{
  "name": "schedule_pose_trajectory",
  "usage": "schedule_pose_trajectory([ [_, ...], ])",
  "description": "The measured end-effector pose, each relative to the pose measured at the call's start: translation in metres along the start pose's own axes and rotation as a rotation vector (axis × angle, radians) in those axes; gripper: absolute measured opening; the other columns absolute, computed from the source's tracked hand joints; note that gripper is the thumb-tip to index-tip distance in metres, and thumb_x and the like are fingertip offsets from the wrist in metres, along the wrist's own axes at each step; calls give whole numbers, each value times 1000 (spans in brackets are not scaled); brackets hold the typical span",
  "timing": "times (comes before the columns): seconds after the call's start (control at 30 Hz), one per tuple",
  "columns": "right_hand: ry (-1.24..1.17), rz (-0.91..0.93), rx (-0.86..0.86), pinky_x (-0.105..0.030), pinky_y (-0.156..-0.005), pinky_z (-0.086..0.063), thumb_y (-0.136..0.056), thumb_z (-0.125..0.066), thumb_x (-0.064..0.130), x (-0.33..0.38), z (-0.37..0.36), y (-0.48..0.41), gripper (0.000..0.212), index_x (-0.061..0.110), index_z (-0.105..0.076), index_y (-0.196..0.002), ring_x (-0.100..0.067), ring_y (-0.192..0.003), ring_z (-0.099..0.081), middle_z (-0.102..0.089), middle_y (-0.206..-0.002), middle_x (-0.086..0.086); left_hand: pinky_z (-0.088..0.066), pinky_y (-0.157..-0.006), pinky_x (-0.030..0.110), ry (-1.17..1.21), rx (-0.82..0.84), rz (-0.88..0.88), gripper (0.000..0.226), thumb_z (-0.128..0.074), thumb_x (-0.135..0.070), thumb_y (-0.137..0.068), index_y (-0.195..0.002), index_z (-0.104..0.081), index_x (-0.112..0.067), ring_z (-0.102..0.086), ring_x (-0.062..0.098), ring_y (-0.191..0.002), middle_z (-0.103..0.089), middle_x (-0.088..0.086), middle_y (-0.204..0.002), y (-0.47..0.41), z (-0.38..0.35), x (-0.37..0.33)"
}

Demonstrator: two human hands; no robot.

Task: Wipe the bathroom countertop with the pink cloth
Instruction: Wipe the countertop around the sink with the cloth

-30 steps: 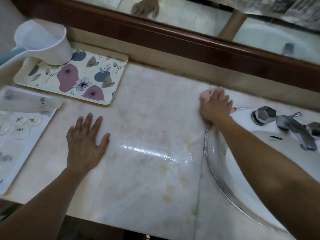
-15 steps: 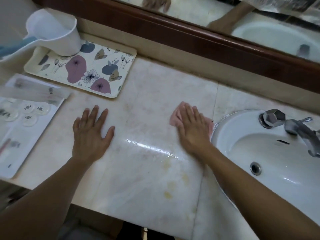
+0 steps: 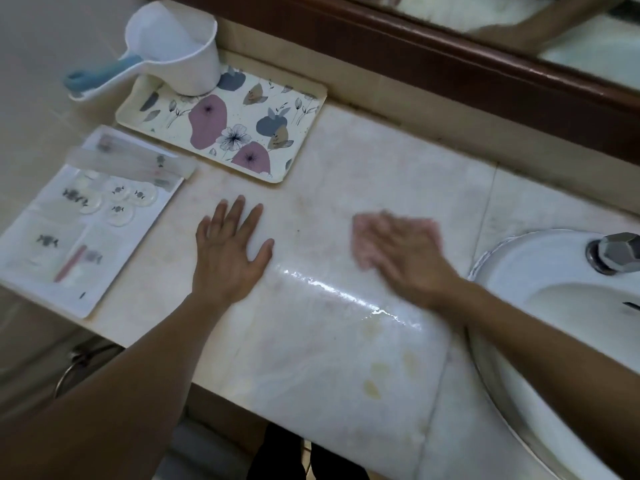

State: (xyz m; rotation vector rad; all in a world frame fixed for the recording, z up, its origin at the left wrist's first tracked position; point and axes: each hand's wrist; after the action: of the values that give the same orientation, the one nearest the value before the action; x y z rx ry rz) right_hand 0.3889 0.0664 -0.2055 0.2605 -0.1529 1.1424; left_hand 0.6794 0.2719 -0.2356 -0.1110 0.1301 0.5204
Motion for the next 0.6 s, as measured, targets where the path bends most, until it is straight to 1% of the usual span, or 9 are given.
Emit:
schedule_pose_trajectory([
  [0.03, 18, -106, -34, -49, -128, -14, -109, -21, 47, -25, 7, -5, 58, 27, -29, -163, -29, -159, -17, -22, -172, -1, -19, -124, 52, 0, 2, -2, 69, -38, -60, -99, -161, -32, -31, -21, 29, -158, -25, 2, -171, 0, 0, 0],
  [0.1, -8, -399, -88, -49, -129, -8, -106, -14, 51, -62, 24, -33, 65, 26, -20, -165, -28, -161, -9, -13, -174, 2, -21, -123, 53, -6, -8, -1, 68, -40, -60, -99, -160, -35, -30, -23, 30, -157, -27, 3, -171, 1, -1, 0],
  [0.2, -60, -613, -140, -51, -129, -2, -103, -10, 50, -49, 26, -94, 69, 22, -12, -166, -31, -161, -2, -7, -175, 0, -21, -122, 54, 6, -7, -8, 66, -39, -59, -100, -160, -36, -30, -24, 31, -157, -27, 3, -170, 0, -1, 1],
  [0.27, -79, -551, -104, -53, -128, -2, -102, -12, 48, -7, 13, -116, 69, 22, -12, -166, -34, -160, -2, -9, -175, -5, -21, -123, 54, 11, -2, -13, 62, -36, -55, -102, -160, -35, -30, -23, 30, -157, -28, 3, -170, 0, 0, 2],
  [0.33, -73, -357, -75, -53, -128, -4, -102, -11, 48, 48, -4, -104, 68, 24, -12, -166, -36, -160, -4, -11, -174, -9, -21, -123, 53, 11, 1, -6, 58, -32, -49, -104, -160, -35, -31, -23, 29, -157, -28, 3, -170, 0, 1, 2],
  [0.4, -68, -125, -12, -44, -128, -3, -109, -20, 44, 87, -15, -56, 60, 27, -14, -166, -28, -161, -2, -9, -175, 1, -21, -123, 52, 20, 3, 4, 56, -31, -45, -105, -160, -35, -31, -23, 29, -157, -28, 2, -170, 0, 2, 2],
  [0.47, -72, -14, 2, -39, -128, -5, -111, -28, 39, 82, -17, -4, 56, 29, -19, -165, -20, -161, -2, -8, -174, 11, -21, -123, 52, 24, 7, 3, 56, -31, -43, -105, -160, -34, -31, -22, 28, -157, -27, 2, -170, -1, 2, 2],
  [0.53, -44, -142, -57, -46, -129, -10, -109, -26, 38, 41, -8, 22, 57, 29, -24, -164, -21, -161, -7, -13, -173, 9, -20, -124, 52, 29, 20, 4, 56, -30, -44, -106, -160, -32, -31, -20, 28, -158, -26, 2, -171, -1, 2, 2],
  [0.6, -41, -397, -125, -53, -128, -12, -106, -21, 41, -9, 4, 17, 61, 25, -24, -165, -27, -161, -10, -16, -173, 3, -21, -124, 53, 16, 22, 6, 56, -31, -43, -106, -161, -32, -31, -20, 29, -158, -26, 3, -171, 0, 2, 2],
])
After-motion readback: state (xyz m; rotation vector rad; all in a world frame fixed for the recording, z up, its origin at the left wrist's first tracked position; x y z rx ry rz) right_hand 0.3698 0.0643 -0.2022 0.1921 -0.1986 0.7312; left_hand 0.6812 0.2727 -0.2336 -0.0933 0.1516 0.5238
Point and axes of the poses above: each hand's wrist, its own y-axis away from the middle knuckle, its own z-axis out of the back of the hand, x = y × z
